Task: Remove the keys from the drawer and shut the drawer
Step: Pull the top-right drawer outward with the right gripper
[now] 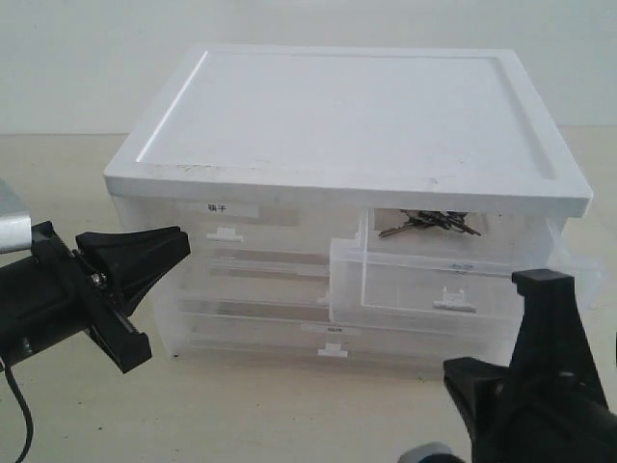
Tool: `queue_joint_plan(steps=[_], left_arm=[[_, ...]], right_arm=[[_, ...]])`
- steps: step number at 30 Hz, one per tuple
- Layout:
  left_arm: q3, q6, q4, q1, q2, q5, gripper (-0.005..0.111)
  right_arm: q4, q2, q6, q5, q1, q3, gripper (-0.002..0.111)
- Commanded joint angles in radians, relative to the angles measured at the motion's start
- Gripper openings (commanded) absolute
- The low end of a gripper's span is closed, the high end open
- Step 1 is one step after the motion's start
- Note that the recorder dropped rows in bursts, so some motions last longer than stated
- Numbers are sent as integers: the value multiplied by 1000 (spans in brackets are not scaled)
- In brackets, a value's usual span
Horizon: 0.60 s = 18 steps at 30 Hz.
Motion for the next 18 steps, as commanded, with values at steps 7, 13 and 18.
queue_joint_plan(steps=[7,13,18], left_arm=[[-2,3,-1,-6,5,-9,5],[-2,3,-1,-6,5,-9,5],[-2,3,-1,-6,5,-9,5]], right_arm=[[101,-194,-49,-42,110,3,0],[96,-193,-17,-115,110,3,0],[91,-193,102,-167,110,-39,0]])
